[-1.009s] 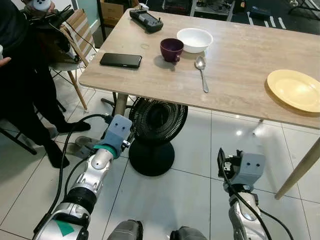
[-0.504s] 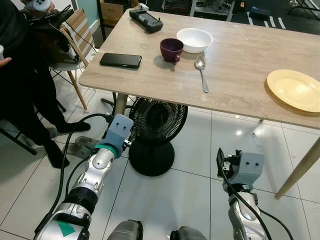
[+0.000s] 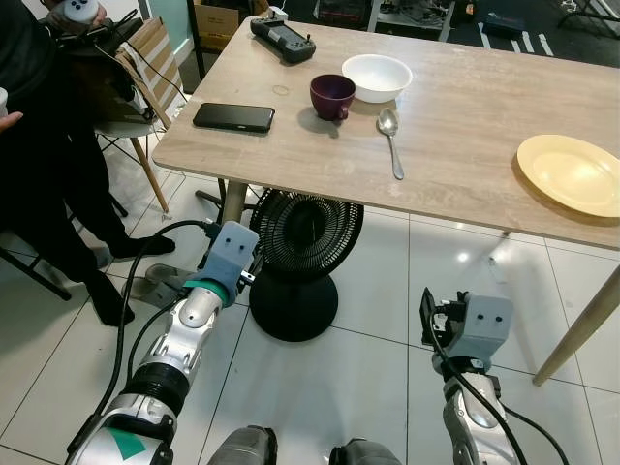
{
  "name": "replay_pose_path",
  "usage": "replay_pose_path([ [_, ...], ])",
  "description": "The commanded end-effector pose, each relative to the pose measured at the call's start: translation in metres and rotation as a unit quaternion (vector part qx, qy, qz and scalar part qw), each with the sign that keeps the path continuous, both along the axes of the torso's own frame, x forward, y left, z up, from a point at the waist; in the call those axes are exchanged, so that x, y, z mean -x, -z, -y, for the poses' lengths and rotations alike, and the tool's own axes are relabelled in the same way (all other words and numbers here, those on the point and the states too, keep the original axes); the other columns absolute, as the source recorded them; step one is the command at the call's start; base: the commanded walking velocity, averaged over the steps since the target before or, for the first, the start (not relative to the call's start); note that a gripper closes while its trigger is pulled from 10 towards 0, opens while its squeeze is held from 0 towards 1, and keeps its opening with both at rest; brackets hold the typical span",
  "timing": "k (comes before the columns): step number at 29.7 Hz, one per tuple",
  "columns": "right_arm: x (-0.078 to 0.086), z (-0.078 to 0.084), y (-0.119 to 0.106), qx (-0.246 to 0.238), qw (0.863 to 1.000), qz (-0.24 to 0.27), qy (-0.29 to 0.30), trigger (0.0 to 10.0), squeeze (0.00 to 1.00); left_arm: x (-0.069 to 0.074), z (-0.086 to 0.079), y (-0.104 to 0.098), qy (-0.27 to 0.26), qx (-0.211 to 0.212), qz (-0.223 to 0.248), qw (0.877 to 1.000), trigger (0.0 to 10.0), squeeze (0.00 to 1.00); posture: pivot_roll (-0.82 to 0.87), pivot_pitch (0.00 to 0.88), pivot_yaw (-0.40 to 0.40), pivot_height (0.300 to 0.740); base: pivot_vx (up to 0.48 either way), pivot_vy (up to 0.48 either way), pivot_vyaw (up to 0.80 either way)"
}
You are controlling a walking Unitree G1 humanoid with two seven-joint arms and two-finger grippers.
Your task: Setting the table
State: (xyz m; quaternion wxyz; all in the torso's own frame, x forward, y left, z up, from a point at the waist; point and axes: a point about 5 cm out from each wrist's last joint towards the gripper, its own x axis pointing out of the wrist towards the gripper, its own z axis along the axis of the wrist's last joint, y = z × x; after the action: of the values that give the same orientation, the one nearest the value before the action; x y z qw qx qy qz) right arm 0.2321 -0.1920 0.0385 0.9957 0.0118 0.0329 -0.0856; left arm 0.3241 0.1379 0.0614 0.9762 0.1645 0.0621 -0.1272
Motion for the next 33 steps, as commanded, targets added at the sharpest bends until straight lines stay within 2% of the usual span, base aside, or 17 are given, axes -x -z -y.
replay_pose_path([
  [1,0.0033,0.0017,0.0019,-0.002,1.000,-0.008,0.006,10.0,0.00,0.0035,0.0014,0.0042,0.003,-0.004,-0.009,1.000,10.0,0.00,0.02,0.000,0.039,0.740,0.000,0.000,0.00],
  [33,0.0038,0.0022,0.0024,0.002,1.000,-0.014,0.003,10.0,0.00,0.0040,0.0029,0.0058,0.005,-0.006,-0.012,1.000,10.0,0.00,0.02,0.000,0.037,0.740,0.000,0.000,0.00],
])
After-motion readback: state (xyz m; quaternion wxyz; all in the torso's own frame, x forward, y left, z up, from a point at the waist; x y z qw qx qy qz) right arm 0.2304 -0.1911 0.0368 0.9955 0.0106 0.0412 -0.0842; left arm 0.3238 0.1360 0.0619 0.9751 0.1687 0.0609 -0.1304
